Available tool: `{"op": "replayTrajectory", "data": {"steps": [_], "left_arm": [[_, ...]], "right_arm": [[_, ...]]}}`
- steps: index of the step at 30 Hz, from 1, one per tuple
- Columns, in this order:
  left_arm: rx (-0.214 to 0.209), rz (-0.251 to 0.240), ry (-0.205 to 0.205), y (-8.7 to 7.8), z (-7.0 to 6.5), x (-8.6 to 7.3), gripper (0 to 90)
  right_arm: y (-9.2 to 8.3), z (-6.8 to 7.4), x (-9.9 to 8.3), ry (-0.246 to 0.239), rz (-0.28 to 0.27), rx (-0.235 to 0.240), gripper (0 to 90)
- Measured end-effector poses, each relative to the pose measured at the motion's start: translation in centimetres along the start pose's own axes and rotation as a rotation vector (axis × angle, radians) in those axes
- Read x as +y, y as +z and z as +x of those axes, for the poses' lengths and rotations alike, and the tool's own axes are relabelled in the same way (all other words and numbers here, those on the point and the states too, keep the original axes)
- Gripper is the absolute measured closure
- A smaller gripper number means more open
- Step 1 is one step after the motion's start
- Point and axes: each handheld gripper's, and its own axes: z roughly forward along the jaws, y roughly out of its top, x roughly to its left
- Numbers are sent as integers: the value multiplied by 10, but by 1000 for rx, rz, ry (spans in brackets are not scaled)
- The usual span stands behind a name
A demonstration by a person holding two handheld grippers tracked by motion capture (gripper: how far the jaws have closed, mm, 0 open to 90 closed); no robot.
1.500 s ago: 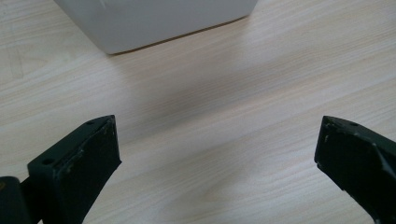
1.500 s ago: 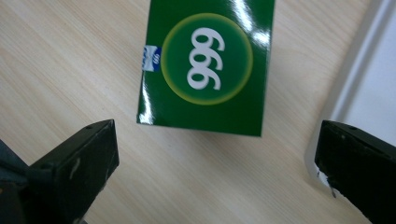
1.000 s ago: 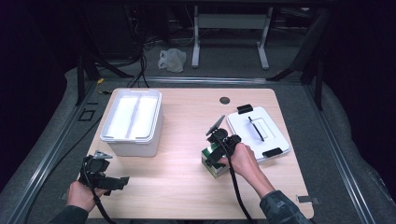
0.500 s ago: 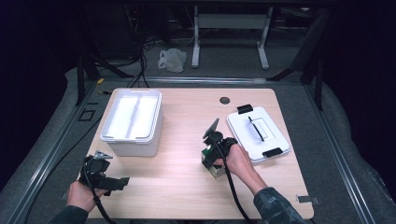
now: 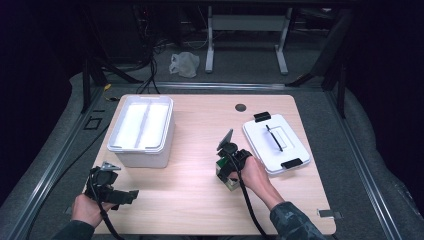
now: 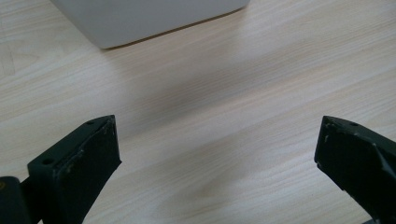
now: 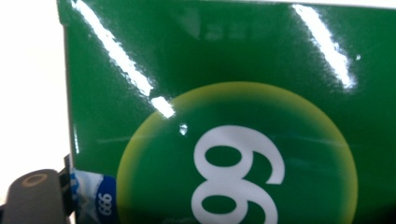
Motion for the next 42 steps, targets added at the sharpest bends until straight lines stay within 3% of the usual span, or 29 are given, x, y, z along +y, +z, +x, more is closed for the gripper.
{"op": "replayTrajectory", "data": {"steps": [10, 20, 31, 42], "left_arm": [[-2, -2, -1, 0, 0, 0, 0], [-4, -4, 5, 1, 0, 0, 0], [-8, -5, 9, 0, 0, 0, 0], [-9, -10, 10, -1, 0, 0, 0]], "right_arm": [[-10, 1, -1, -30, -18, -19, 161], [-38, 2, -12, -57, -64, -15, 163], [-73, -5, -45, -87, -110, -28, 163], [-86, -24, -82, -60, -124, -37, 164]]}}
